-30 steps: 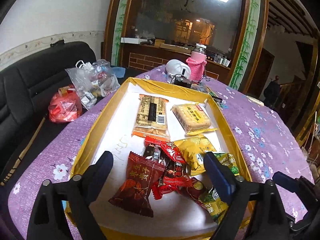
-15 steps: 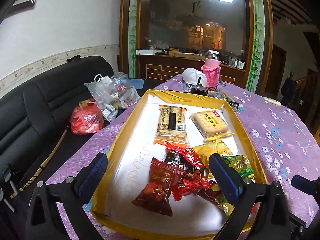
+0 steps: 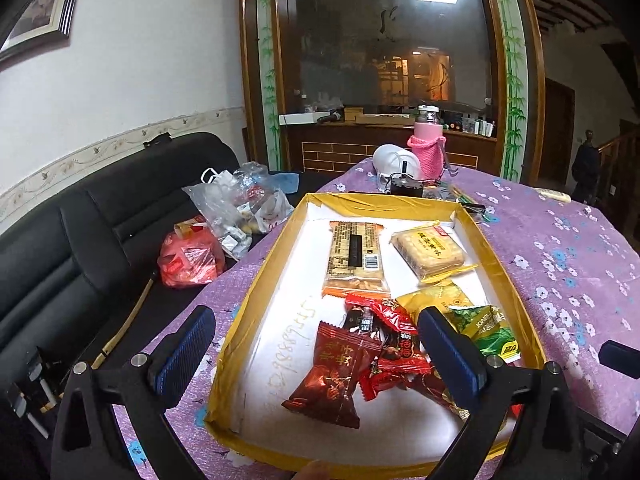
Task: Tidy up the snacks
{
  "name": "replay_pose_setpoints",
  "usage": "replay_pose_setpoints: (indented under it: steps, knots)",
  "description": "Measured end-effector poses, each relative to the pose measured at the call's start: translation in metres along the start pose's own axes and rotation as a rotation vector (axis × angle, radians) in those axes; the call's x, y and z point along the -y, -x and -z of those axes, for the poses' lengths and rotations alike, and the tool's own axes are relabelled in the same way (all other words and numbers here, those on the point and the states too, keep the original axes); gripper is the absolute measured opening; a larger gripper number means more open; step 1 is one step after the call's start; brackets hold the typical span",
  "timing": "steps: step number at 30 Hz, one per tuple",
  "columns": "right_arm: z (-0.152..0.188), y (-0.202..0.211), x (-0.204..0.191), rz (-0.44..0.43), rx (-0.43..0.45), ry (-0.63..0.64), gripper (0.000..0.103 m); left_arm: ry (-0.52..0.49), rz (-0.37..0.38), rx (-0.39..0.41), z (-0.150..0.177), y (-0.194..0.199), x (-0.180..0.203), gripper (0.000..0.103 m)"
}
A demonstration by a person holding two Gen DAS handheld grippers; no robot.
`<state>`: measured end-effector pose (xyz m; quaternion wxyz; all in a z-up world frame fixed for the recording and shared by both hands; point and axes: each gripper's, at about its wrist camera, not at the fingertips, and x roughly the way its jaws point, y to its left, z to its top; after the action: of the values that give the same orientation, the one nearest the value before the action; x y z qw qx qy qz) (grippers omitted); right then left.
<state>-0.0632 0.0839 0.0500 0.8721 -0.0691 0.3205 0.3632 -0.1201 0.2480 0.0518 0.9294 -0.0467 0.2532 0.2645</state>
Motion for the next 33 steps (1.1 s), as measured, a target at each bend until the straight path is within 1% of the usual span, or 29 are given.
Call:
replay_pose_setpoints:
  steps: [9,13,17,20,33]
  knots:
    - [0.001,0.003,-0.001,0.004,0.002,0.005,0.083,-0.032,-0.016,0.014,0.000,0.006,0.002,0.102]
    - [0.002,0.005,-0.002,0.007,0.004,0.006,0.083,-0.056,-0.030,0.003,0.002,0.006,0.006,0.102]
    - [0.002,0.005,-0.002,0.006,0.003,0.006,0.083,-0.088,-0.057,0.011,0.004,0.007,0.010,0.102]
    - [0.002,0.005,-0.002,0.006,0.003,0.007,0.083,-0.086,-0.053,0.006,0.005,0.008,0.011,0.102]
    - [0.003,0.006,-0.003,0.006,0.003,0.008,0.083,-0.116,-0.104,0.007,0.008,0.008,0.013,0.102]
